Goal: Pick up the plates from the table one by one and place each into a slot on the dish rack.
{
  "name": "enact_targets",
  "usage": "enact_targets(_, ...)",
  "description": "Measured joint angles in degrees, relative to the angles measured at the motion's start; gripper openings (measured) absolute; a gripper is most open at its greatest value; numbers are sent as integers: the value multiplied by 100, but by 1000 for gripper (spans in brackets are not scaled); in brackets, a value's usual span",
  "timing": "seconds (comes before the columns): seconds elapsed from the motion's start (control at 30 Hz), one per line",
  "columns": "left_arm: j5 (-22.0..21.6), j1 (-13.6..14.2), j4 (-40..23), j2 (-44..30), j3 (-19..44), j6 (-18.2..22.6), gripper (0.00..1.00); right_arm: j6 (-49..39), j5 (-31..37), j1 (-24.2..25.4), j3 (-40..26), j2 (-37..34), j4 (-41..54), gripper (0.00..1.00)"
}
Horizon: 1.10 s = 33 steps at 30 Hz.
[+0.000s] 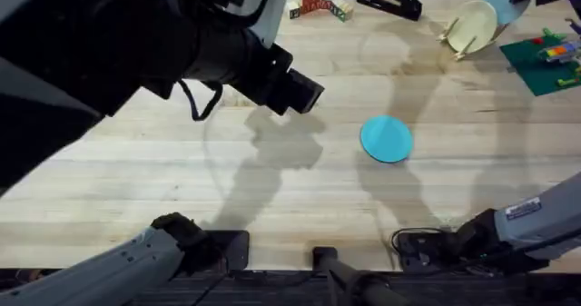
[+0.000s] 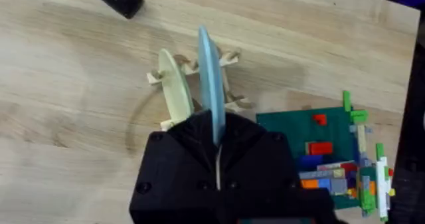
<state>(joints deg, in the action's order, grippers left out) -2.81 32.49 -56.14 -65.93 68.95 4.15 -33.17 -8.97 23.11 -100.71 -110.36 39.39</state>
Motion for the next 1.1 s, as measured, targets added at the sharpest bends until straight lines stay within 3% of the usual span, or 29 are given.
enact_targets(0.37,0,0,0,0,0,-7,994,0,9,-136,-7,-329,-104,30)
enact_targets(1.1,0,0,0,0,0,-123,993,-28,167,-136,-11,-340,-178,30)
